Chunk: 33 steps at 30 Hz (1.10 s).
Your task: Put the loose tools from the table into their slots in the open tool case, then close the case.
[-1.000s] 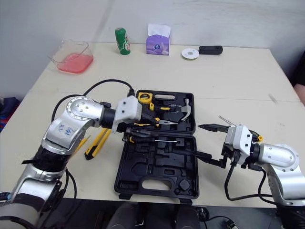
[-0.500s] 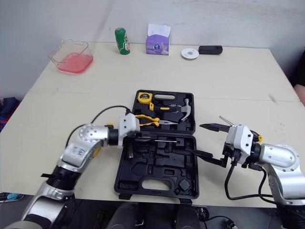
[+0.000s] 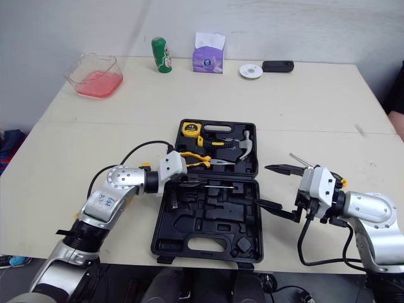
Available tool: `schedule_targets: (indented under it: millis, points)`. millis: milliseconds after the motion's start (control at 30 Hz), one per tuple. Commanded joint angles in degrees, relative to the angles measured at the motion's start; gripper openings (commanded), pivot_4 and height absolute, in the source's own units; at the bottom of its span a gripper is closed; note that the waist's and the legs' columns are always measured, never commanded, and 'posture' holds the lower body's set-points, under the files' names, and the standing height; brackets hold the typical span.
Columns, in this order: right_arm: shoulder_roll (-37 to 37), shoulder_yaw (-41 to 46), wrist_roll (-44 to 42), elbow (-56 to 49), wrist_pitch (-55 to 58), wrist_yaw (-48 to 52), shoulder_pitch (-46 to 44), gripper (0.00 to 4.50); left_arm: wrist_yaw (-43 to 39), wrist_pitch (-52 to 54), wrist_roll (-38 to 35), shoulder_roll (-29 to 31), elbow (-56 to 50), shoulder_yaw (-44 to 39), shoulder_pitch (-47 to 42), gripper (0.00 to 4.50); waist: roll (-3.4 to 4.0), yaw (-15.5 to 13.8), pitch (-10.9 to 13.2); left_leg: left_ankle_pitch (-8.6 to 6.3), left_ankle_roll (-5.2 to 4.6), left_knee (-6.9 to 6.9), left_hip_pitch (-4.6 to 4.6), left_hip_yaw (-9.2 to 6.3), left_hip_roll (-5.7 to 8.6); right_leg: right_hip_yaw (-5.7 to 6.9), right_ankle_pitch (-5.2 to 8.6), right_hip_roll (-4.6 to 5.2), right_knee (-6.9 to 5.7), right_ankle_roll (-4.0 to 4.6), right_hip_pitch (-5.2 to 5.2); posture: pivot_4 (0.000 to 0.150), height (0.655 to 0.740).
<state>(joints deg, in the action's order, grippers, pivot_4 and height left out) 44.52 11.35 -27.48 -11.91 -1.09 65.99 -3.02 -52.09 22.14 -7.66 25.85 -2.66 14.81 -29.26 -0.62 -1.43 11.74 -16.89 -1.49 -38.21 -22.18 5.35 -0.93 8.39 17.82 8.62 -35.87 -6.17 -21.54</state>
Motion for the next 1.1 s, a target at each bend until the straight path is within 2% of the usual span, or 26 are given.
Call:
schedule_targets:
  millis: [33,333,467,567,833,967,1067,1100]
  points:
    - [0.2,1.5,-0.4,-0.7,-0.9,-0.3,-0.3,4.5,-0.4,1.0,3.9,1.8,2.1,4.0,0.8,0.08,0.0,0.0,0.0,0.0,0.0,0.0,0.02,0.0,0.0,0.0,0.0,0.0,0.01,0.0,0.02,0.15,0.74]
    - [-0.1,1.2,-0.1,-0.4,-1.1,-0.7,-0.7,4.5,0.6,7.7,7.5,3.0,4.2,9.5,1.2,0.08,0.09,0.0,-0.8,-0.05,-0.02,0.03,0.23,0.03,0.0,-0.06,0.0,0.03,0.09,0.0,0.19,0.15,0.74]
    - [-0.3,1.2,0.1,-0.1,-1.3,-0.9,-0.9,4.5,0.0,11.4,7.2,4.0,3.1,10.9,2.2,0.08,0.17,0.0,-1.1,-0.65,-0.19,0.19,1.09,0.01,-0.18,-0.37,0.03,-0.05,0.45,0.05,1.09,0.15,0.74]
    - [-0.5,1.0,0.3,0.3,-1.6,-1.0,-1.1,4.5,-0.4,11.2,7.6,5.0,2.2,12.1,3.0,0.08,0.34,0.2,-1.7,-0.75,-0.03,0.19,1.13,0.1,-0.35,-0.61,0.04,-0.04,0.56,0.07,1.09,0.15,0.74]
    - [-0.7,0.9,0.8,1.2,-2.3,-1.0,-1.2,4.5,-0.2,0.1,3.1,3.4,0.8,5.4,1.8,0.08,0.43,0.1,-1.8,-0.76,0.06,0.18,1.09,0.18,-0.52,-0.66,0.08,-0.08,0.54,0.19,0.97,0.15,0.74]
    - [-0.4,2.7,1.5,3.4,-4.6,-1.3,-1.4,4.5,-1.8,0.5,-5.3,2.7,-5.0,-2.6,1.7,0.08,0.43,0.2,-1.6,-0.74,0.14,0.18,0.95,0.21,-0.53,-0.67,0.08,-0.09,0.58,0.19,0.85,0.15,0.74]
    - [-0.4,5.8,3.7,8.9,-10.5,-2.8,-1.5,4.5,-4.3,-4.1,-9.6,5.2,-7.3,-9.5,1.9,0.83,0.28,0.1,-1.3,-0.73,0.16,0.16,0.77,0.23,-0.53,-0.65,0.08,-0.09,0.57,0.19,0.7,0.15,0.74]
    - [-0.4,7.3,3.4,10.5,-11.6,-3.2,-0.9,4.5,-4.7,-4.1,-10.7,6.6,-7.7,-11.8,2.3,1.28,0.28,0.1,-1.3,-0.72,0.17,0.16,0.71,0.23,-0.53,-0.65,0.08,-0.11,0.56,0.19,0.62,0.15,0.74]
